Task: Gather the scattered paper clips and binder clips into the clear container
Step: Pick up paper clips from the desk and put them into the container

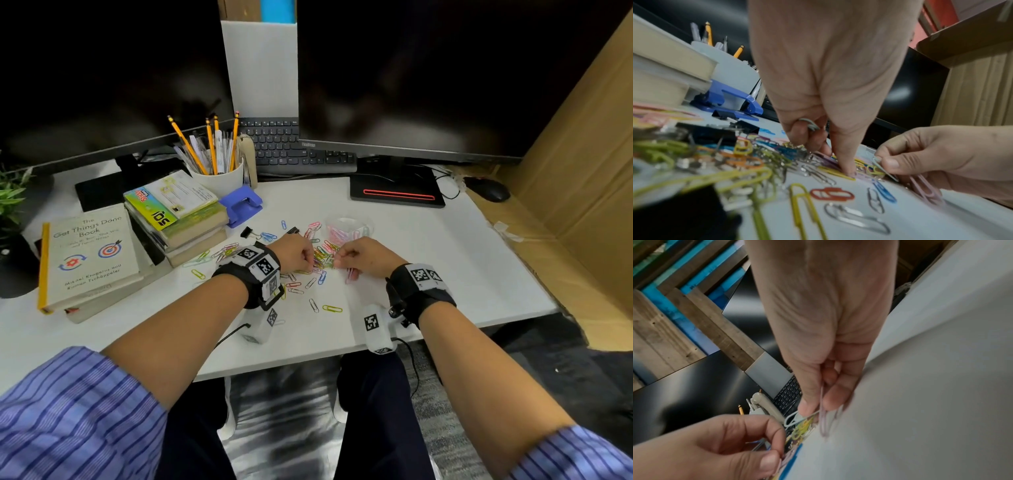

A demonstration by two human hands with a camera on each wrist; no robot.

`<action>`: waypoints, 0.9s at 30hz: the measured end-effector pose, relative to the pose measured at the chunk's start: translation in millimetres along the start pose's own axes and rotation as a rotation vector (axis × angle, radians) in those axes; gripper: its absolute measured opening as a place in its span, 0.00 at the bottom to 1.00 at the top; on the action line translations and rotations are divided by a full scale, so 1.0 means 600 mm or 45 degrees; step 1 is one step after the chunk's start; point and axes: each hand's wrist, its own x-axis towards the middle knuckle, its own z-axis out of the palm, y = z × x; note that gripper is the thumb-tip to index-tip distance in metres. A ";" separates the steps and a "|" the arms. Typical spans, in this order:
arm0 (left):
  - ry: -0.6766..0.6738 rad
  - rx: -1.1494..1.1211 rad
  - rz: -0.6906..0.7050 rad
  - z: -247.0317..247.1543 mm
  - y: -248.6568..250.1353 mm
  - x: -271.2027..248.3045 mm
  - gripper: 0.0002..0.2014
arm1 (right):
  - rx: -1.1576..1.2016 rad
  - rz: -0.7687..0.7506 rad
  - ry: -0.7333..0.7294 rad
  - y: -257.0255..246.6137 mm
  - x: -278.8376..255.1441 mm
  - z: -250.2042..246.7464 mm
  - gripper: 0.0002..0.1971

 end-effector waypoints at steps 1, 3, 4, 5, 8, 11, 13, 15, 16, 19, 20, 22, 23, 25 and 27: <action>0.010 -0.009 -0.008 0.001 0.000 -0.001 0.09 | 0.051 -0.001 0.020 0.001 -0.001 0.000 0.10; 0.032 -0.032 -0.009 0.002 0.002 0.000 0.09 | 0.206 0.012 0.072 0.002 -0.006 -0.002 0.12; 0.035 -0.047 -0.001 0.003 0.002 -0.001 0.10 | 0.284 0.022 0.087 0.001 -0.009 -0.004 0.11; 0.032 -0.060 0.011 0.003 0.003 -0.002 0.11 | 0.345 0.033 0.094 -0.001 -0.012 -0.006 0.11; 0.009 -0.052 0.052 0.003 0.002 -0.004 0.13 | 0.493 0.028 0.130 -0.006 -0.017 -0.014 0.11; 0.007 -0.035 0.043 0.003 0.000 0.001 0.13 | 0.600 0.022 0.214 -0.014 -0.016 -0.031 0.07; 0.013 -0.030 0.017 0.003 -0.001 0.005 0.13 | 0.641 0.055 0.218 -0.018 -0.013 -0.047 0.04; 0.025 -0.012 -0.006 0.004 0.001 0.010 0.13 | 0.751 0.116 0.304 -0.017 -0.007 -0.065 0.05; 0.028 -0.007 -0.020 0.004 0.001 0.012 0.14 | 0.838 0.172 0.390 -0.015 -0.002 -0.075 0.05; 0.035 0.000 -0.076 0.006 0.002 0.016 0.16 | 0.896 0.326 0.532 -0.008 0.010 -0.092 0.08; 0.034 0.006 -0.089 0.006 0.003 0.017 0.16 | 0.887 0.352 0.518 -0.006 0.013 -0.092 0.08; 0.026 0.023 -0.101 0.005 0.006 0.018 0.16 | 0.885 0.383 0.472 -0.005 0.015 -0.090 0.08; 0.021 0.031 -0.106 0.003 0.009 0.019 0.16 | 0.898 0.385 0.464 -0.006 0.014 -0.087 0.07; 0.008 0.054 -0.109 0.000 0.014 0.017 0.16 | 0.946 0.372 0.523 -0.010 0.016 -0.086 0.05; 0.000 0.085 -0.091 -0.001 0.017 0.017 0.13 | 0.985 0.344 0.632 -0.013 0.021 -0.088 0.05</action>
